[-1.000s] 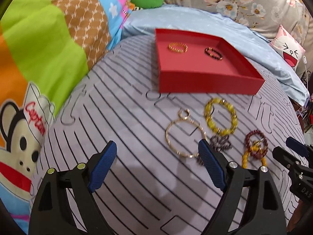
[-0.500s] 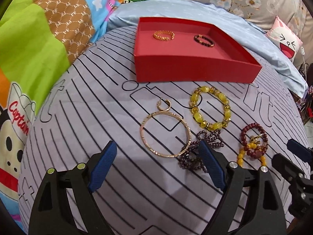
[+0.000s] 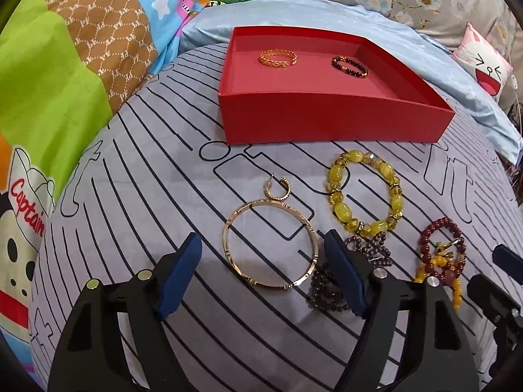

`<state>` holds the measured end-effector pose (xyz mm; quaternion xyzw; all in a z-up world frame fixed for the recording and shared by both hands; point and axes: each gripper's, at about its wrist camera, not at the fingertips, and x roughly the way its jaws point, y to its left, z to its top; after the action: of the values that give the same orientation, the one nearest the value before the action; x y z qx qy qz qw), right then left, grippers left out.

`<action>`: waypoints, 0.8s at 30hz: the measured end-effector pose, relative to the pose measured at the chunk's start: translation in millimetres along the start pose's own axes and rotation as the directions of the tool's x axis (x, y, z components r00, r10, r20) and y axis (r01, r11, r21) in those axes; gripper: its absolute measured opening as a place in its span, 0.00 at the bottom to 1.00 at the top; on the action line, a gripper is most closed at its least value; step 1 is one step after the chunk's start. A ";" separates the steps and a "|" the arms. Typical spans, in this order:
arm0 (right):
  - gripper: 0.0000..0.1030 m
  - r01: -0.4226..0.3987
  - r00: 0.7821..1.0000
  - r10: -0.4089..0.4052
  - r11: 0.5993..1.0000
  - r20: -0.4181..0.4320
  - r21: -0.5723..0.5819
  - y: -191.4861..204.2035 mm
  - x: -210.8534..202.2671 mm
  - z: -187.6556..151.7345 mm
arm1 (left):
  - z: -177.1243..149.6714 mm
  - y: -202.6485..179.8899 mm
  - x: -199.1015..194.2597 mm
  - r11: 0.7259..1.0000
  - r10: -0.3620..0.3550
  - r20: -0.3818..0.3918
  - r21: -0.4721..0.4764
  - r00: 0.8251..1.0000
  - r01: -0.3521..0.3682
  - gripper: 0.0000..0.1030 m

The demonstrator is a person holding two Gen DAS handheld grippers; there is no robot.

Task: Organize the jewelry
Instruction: 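Grasp the thin rose-gold bangle with the left tool while the right tool grasps the yellow bead bracelet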

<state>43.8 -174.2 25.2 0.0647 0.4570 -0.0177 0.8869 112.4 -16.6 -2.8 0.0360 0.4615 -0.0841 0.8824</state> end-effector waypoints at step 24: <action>0.60 -0.010 1.000 0.010 1.000 0.004 0.016 -6.2 -0.4 0.7 | -14.4 21.3 -48.3 0.995 -0.074 0.038 -0.057 0.996 0.077 0.54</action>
<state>43.6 -180.5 25.4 0.0742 0.4547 -0.0170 0.8874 77.5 12.0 28.3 -0.0090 0.4488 -0.1044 0.8875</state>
